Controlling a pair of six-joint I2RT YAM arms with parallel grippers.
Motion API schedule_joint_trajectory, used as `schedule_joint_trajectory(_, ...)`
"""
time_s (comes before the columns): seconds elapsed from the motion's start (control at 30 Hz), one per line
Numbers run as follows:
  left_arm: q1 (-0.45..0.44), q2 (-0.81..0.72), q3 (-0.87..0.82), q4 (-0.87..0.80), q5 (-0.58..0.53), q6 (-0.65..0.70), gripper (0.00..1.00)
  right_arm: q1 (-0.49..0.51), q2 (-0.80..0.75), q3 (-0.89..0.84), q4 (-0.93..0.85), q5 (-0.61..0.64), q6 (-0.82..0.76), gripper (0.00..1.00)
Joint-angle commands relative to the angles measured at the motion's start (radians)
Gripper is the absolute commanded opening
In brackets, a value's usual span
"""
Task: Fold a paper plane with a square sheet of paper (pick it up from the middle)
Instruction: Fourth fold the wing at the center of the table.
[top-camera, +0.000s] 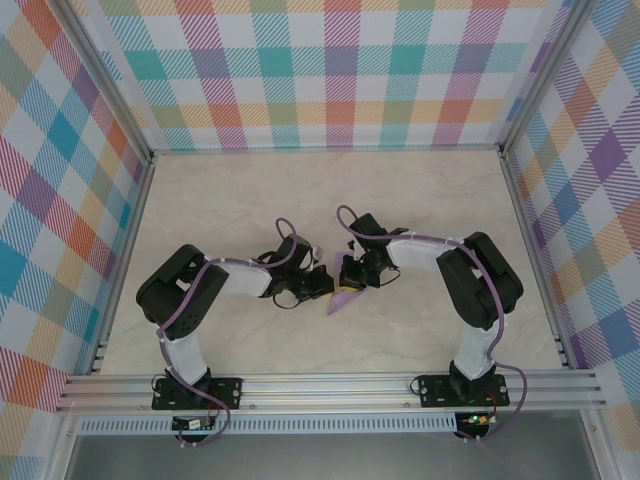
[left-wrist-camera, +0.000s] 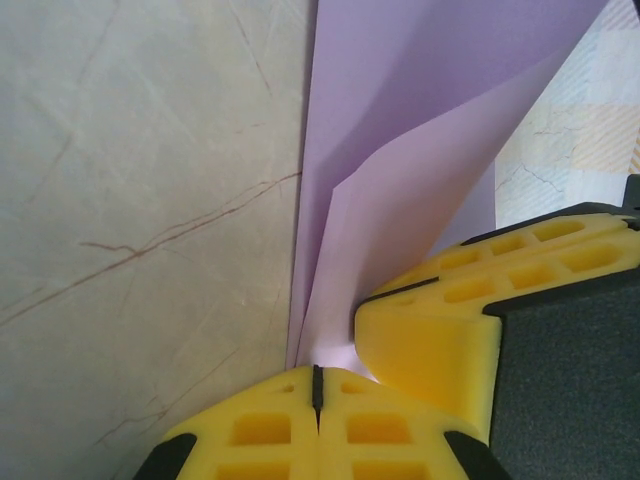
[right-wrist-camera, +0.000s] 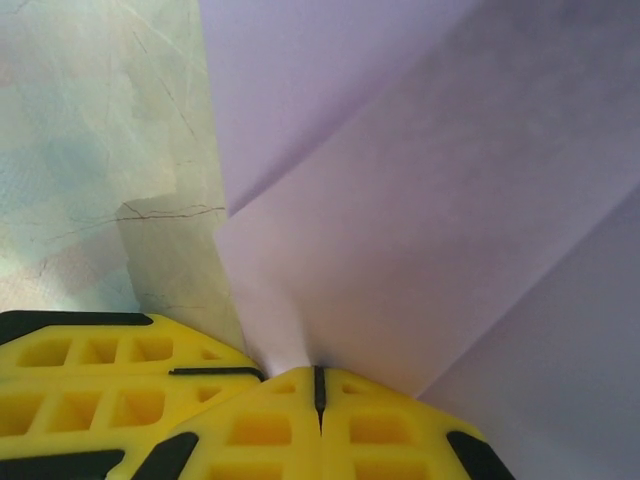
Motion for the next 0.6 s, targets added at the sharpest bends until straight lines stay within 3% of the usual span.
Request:
schedule_joint_trajectory(0.0,-0.003,0.056,-0.031,-0.184,-0.076,0.017,0.00,-0.004,-0.004,-0.029,0.012,0.016,-0.042,0.05)
schedule_joint_trajectory(0.13,-0.003,0.055,-0.028,-0.193,-0.078,0.020,0.00,-0.006,-0.054,-0.005,0.051,-0.010,-0.047,0.05)
schedule_joint_trajectory(0.3,-0.003,0.056,-0.018,-0.216,-0.084,0.028,0.00,-0.018,0.027,0.031,0.070,-0.019,-0.067,0.05)
schedule_joint_trajectory(0.57,-0.003,0.068,-0.015,-0.275,-0.095,0.032,0.00,-0.116,0.039,-0.089,0.185,-0.030,-0.106,0.05)
